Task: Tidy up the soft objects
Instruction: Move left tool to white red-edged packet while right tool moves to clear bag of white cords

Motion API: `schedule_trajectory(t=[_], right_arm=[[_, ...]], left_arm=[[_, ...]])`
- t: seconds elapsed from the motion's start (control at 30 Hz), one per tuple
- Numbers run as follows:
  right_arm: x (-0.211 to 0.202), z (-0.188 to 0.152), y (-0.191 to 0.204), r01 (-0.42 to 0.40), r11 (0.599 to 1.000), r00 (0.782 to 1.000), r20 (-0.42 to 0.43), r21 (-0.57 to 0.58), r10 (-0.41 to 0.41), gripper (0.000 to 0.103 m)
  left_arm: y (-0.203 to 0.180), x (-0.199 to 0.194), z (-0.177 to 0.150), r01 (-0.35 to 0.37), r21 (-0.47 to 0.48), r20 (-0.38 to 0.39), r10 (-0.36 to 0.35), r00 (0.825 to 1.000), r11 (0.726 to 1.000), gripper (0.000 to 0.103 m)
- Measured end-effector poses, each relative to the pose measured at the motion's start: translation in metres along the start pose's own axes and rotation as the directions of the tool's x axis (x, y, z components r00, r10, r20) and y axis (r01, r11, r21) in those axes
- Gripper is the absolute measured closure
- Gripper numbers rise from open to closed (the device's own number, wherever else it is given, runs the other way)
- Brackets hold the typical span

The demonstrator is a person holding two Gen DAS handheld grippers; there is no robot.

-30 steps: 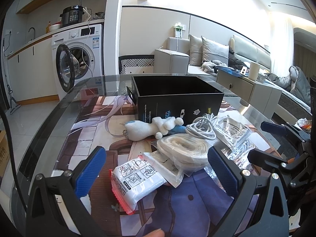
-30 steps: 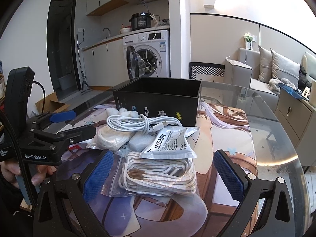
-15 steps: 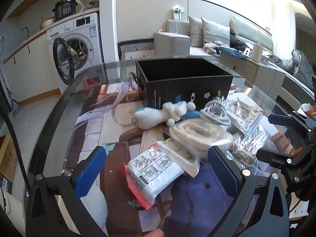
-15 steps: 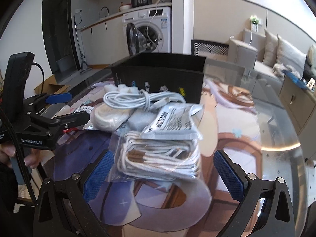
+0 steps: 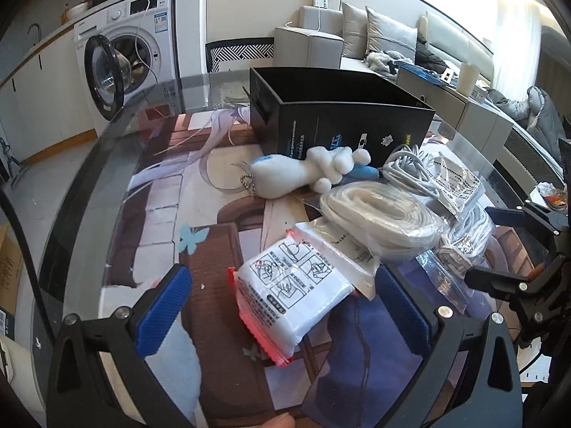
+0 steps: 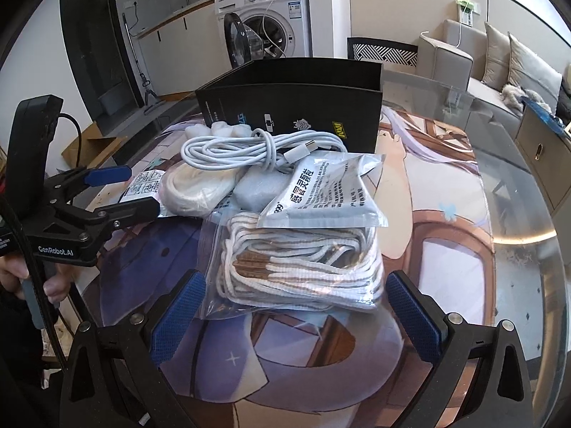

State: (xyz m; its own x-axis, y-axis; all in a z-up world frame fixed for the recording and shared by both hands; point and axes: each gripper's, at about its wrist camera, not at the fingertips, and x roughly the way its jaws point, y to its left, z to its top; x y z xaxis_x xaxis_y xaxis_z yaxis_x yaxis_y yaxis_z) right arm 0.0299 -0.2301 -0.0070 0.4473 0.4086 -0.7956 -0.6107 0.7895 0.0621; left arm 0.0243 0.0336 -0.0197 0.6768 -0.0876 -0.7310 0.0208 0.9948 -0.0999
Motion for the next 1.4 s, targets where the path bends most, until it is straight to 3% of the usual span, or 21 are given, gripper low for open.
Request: schedule_trajectory(t=[0.37, 0.83, 0.97, 1.4], right_arm=[[0.016, 0.01, 0.008, 0.0, 1.0, 0.999, -0.049, -0.003, 0.0, 0.0], [0.026, 0.013, 0.021, 0.064, 0.997, 0.996, -0.065, -0.04, -0.066, 0.001], [0.022, 0.008, 0.019, 0.058, 0.997, 0.997, -0.048, -0.048, -0.06, 0.004], [0.006, -0.005, 0.01, 0.016, 0.998, 1.0, -0.023, -0.067, -0.018, 0.016]], left_arm=[[-0.002, 0.004, -0.001, 0.046, -0.001, -0.033, -0.046, 0.998, 0.999, 0.0], [-0.01, 0.016, -0.001, -0.004, 0.035, -0.069, 0.006, 0.998, 0.999, 0.001], [-0.01, 0.014, -0.002, 0.006, 0.041, -0.064, -0.003, 0.998, 0.999, 0.007], [0.003, 0.004, -0.004, 0.063, -0.003, -0.061, -0.063, 0.996, 0.998, 0.007]])
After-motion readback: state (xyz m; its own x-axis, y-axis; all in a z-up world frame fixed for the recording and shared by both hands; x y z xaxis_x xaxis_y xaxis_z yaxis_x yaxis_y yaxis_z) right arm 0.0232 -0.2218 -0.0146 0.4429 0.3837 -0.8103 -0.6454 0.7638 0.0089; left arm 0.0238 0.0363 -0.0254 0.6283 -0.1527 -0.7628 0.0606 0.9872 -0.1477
